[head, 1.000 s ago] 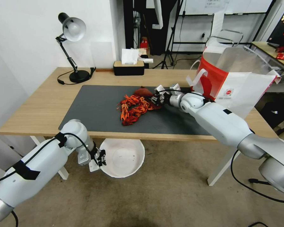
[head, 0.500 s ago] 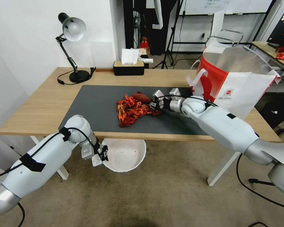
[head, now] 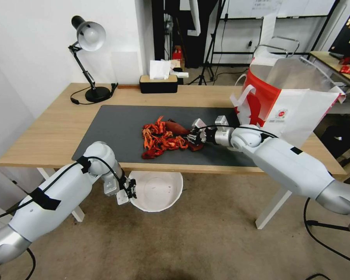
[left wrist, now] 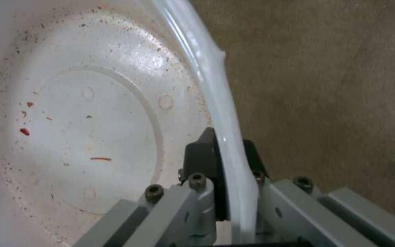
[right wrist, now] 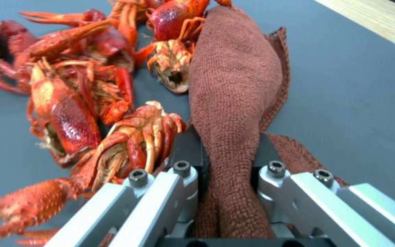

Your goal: Sweep shrimp from table into container with towel, then put container into takeout bag.

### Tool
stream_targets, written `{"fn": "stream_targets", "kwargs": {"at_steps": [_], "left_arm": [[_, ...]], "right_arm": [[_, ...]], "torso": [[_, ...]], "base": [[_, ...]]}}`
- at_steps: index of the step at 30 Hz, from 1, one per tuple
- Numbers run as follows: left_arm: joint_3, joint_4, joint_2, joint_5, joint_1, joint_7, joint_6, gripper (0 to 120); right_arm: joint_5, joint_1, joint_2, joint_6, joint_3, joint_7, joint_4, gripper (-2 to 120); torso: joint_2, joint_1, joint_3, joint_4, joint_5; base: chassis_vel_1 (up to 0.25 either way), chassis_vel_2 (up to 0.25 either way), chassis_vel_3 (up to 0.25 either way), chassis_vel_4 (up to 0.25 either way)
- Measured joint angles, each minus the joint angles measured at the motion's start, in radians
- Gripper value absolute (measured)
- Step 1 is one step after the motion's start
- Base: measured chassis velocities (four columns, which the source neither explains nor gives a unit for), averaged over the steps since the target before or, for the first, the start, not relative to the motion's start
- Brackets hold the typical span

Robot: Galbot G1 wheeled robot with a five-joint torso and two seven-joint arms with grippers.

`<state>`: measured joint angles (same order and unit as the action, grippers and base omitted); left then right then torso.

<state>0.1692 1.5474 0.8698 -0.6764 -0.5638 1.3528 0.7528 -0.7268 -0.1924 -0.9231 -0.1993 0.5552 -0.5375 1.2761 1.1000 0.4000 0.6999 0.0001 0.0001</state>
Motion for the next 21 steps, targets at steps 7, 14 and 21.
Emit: {"fn": "stream_targets", "kwargs": {"at_steps": [7,14,21], "left_arm": [[0.001,-0.003,0.009,0.001,0.0,0.0,0.0,0],[0.001,-0.012,0.014,0.007,0.004,0.0,0.0,0],[0.01,-0.021,0.017,0.026,0.014,0.005,-0.01,0]], "right_arm": [[0.0,-0.002,0.006,0.006,0.004,-0.024,0.011,10],[0.0,0.001,0.014,0.011,0.012,-0.041,0.025,10],[-0.001,-0.004,0.018,0.021,0.015,-0.068,0.036,10]], "torso": [[0.0,0.0,0.0,0.0,-0.0001],[0.0,0.0,0.0,0.0,-0.0001],[0.0,0.0,0.0,-0.0001,-0.0001]], "base": [[0.0,0.0,0.0,0.0],[0.0,0.0,0.0,0.0],[0.0,0.0,0.0,0.0]]}}
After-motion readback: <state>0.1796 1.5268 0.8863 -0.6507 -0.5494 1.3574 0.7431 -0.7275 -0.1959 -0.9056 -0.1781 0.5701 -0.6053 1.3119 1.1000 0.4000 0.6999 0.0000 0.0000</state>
